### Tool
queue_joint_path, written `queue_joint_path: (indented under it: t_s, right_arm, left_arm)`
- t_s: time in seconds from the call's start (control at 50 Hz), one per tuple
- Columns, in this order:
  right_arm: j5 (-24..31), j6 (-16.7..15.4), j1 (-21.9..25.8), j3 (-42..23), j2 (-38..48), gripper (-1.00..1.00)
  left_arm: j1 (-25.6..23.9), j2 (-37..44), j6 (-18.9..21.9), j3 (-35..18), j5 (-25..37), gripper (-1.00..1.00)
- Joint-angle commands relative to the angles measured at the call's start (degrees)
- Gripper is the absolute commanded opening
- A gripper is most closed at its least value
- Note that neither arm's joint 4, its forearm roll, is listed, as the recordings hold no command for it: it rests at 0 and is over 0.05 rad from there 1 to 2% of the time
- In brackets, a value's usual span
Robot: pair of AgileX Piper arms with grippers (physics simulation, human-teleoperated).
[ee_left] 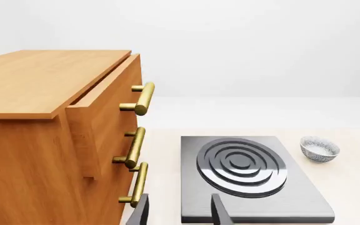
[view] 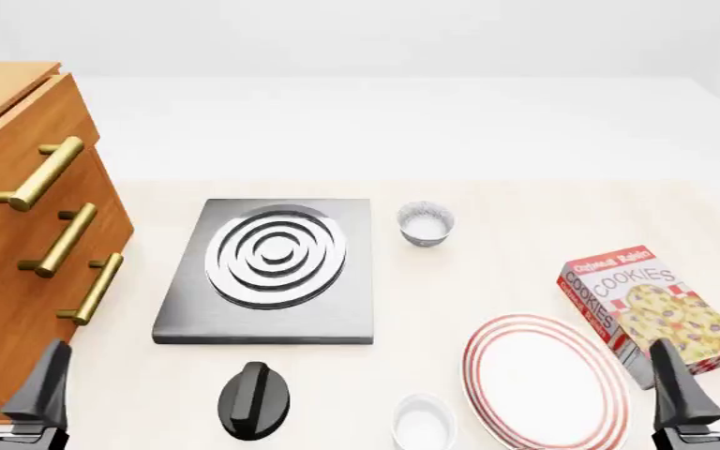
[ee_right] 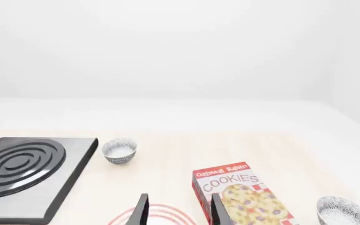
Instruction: Pick the akita bowl next to the cookies box and place it on the plate.
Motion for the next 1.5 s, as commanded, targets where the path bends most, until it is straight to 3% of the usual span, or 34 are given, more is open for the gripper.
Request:
queue_joint_path:
  t_s: [0.02,0.06,0.24,0.26,0.32,0.44,0.56,0.58,0.7,0.76,0.88,0.98,1.06,1.08,1.36,1.4,1.5]
  right_arm:
    - [-0.83,-1.25,0.6,-0.76,0.01,1.0]
    - [0.38,-1.93,-1.9,-1.21,0.08,1.0]
    - [3.2,-1.75,-1.34,-3.3,0.01,1.0]
    - [5.12,-0.44,-2.22,-4.76,0.0,1.0]
    - [8.47,-1.51,-2.43,-6.68,0.27,1.0]
    - [15.55,-5.15,-1.06,-19.87,8.79,1.0]
    - [22.92,-3.3,-1.1,-30.69,13.87,1.0]
    - [24.69,-4.92,-2.2,-33.24,15.36,1.0]
    - [30.96,-4.98,-6.24,-42.63,22.79,1.0]
    - [32.9,-6.1,-8.89,-45.59,25.17,1.0]
    - [38.63,-4.68,-15.27,-51.23,31.81,1.0]
    - [41.92,-5.45,-19.72,-54.99,34.96,1.0]
    - [43.89,-5.79,-22.82,-57.61,37.33,1.0]
    - [43.83,-7.21,-24.64,-57.85,38.74,1.0]
    - [40.11,-6.86,-37.42,-61.81,50.0,1.0]
    - [38.11,-8.45,-41.06,-63.5,52.68,1.0]
    - [36.35,-4.96,-43.26,-65.1,58.68,1.0]
  left_arm:
    - [0.0,0.26,0.0,-0.15,-0.07,1.0]
    - [0.0,0.26,0.0,-0.15,-0.07,1.0]
    - [0.0,0.26,0.0,-0.15,-0.07,1.0]
    - [0.0,0.26,0.0,-0.15,-0.07,1.0]
    - [0.0,0.26,0.0,-0.15,-0.07,1.0]
    - [0.0,0.26,0.0,-0.15,-0.07,1.0]
    - [0.0,0.26,0.0,-0.15,-0.07,1.0]
    - [0.0,0.26,0.0,-0.15,-0.07,1.0]
    - [0.0,0.26,0.0,-0.15,-0.07,1.0]
    - [0.0,0.26,0.0,-0.15,-0.07,1.0]
    - [0.0,0.26,0.0,-0.15,-0.07,1.0]
    - [0.0,0.26,0.0,-0.15,-0.07,1.0]
    - [0.0,0.26,0.0,-0.15,-0.07,1.0]
    - [0.0,0.26,0.0,-0.15,-0.07,1.0]
    - [0.0,0.26,0.0,-0.15,-0.07,1.0]
    - [0.0,0.26,0.0,-0.15,-0.07,1.0]
    - [0.0,0.26,0.0,-0.15,-0.07,1.0]
